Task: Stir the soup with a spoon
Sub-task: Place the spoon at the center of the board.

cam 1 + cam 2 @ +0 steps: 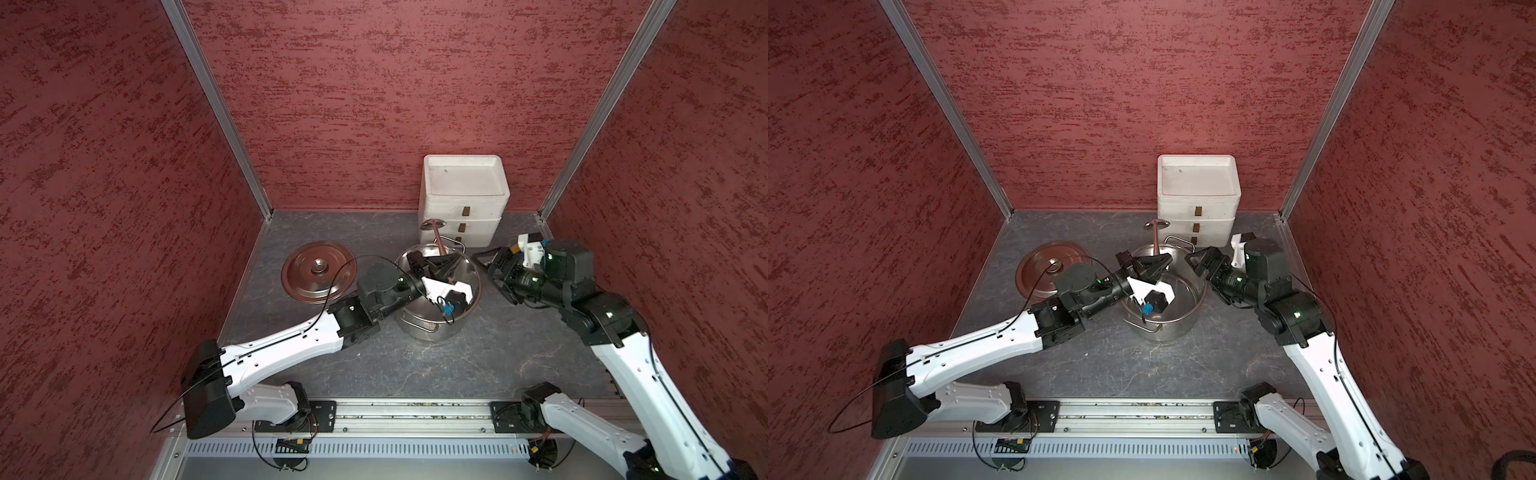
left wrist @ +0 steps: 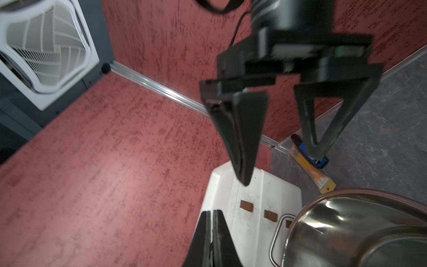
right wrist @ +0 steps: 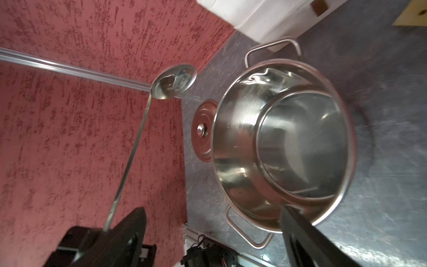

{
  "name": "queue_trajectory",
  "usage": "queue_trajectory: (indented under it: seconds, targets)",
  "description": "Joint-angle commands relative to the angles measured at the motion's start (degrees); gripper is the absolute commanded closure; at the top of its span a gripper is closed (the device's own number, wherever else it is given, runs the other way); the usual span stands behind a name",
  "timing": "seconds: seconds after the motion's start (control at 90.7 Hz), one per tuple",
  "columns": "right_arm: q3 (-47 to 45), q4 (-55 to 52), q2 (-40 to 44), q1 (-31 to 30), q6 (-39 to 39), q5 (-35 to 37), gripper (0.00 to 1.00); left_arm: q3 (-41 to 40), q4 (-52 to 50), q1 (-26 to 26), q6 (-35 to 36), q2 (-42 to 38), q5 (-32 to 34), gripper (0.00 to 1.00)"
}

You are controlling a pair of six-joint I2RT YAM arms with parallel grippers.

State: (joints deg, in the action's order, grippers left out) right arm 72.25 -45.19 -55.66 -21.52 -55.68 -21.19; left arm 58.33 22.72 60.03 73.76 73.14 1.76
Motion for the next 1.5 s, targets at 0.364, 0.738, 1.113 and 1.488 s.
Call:
queue_trajectory:
  seconds: [0.364, 0.738, 1.113, 1.488]
  targets:
    - [10.6, 21.7, -14.3, -0.3, -6.6, -28.6, 0.18, -6.7, 2.4, 7.9, 26.7, -9.6, 0.1, 1.00]
    - [1.8, 31.6, -9.6, -1.6, -10.5, -31.9, 0.38, -6.3, 0.5, 8.0, 25.6, -9.9, 1.3, 1.00]
    - [0.0, 32.7, -9.8, -4.2, -10.5, -29.8, 0.89, -6.6, 0.0, 8.2, 24.8, -8.8, 1.4, 1.00]
    - [6.7, 22.3, -11.1, -2.8, -1.1, -26.5, 1.00, -10.0, 7.7, 7.0, 10.0, -9.9, 6.8, 0.28]
